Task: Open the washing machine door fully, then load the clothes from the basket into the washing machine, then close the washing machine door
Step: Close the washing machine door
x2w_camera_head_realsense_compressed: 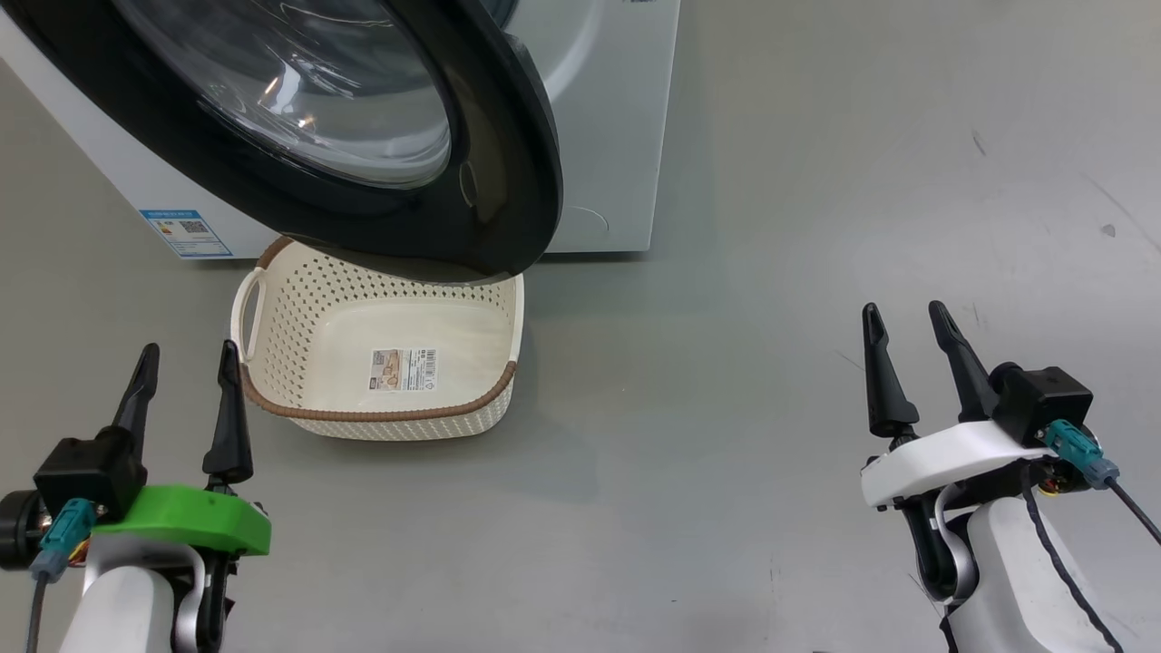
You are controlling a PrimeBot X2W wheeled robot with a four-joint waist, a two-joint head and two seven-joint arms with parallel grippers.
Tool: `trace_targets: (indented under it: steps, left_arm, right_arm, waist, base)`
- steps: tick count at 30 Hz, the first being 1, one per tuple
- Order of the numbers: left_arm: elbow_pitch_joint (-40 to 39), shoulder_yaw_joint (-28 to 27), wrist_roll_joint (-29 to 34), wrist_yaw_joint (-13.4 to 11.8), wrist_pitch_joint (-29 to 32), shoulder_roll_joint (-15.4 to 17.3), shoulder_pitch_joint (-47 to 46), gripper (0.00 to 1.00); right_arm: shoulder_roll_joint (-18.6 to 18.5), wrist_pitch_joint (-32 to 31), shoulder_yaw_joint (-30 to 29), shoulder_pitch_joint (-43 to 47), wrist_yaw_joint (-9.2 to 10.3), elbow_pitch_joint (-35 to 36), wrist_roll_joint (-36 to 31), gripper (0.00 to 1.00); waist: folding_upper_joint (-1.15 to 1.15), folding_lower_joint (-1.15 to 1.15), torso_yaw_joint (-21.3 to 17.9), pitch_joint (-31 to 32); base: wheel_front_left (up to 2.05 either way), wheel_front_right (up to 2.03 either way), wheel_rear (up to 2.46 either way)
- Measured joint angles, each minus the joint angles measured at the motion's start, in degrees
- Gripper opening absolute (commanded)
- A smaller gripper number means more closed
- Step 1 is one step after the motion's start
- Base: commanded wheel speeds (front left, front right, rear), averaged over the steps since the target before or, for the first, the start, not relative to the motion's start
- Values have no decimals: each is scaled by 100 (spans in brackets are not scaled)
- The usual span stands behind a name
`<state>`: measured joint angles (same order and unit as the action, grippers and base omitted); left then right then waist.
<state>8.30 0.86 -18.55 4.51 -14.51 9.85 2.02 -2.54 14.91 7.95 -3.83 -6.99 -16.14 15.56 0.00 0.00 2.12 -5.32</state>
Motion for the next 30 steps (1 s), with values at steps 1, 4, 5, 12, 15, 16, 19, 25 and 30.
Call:
trace_targets:
  steps: [1,4,5,12,15,16,19,25,30]
  left_arm:
    - [-3,-19,10,1,0,-8,-1,100]
    - [-4,-59,90,8,0,-31,-4,100]
    - [-3,-70,109,9,0,-37,-4,100]
    - [2,-94,148,79,0,-163,-12,100]
    - [2,-118,166,101,0,-177,-20,100]
    - [2,-125,169,102,0,-179,-23,100]
    - [3,-159,190,108,0,-197,-24,100]
    - [5,-271,243,151,0,-281,-29,100]
    - [9,-270,292,159,0,-305,-30,100]
  right_arm:
    - [0,-1,-1,0,0,1,0,100]
    - [0,0,-4,0,0,1,0,100]
    - [0,0,-5,0,0,1,0,100]
    - [0,-1,-19,0,0,1,-1,100]
    - [0,-1,-19,0,0,1,-1,100]
    - [0,-1,-19,0,0,1,-2,100]
    - [0,0,-23,0,0,-1,-2,11]
    - [0,-1,-27,1,0,-5,0,0]
    - [1,-1,-40,-3,0,127,8,0]
  waist:
    - [0,0,1,-5]
    - [0,0,5,-15]
    - [0,0,7,-18]
    - [0,0,30,-37]
    - [0,0,41,-44]
    - [0,0,44,-45]
    - [0,0,52,-46]
    - [0,0,64,-57]
    - [0,0,68,-64]
  base:
    - [0,0,0]
    - [0,0,0]
    - [0,0,0]
    - [0,0,0]
    - [0,0,0]
    - [0,0,0]
    - [0,0,0]
    - [0,0,0]
    - [0,0,0]
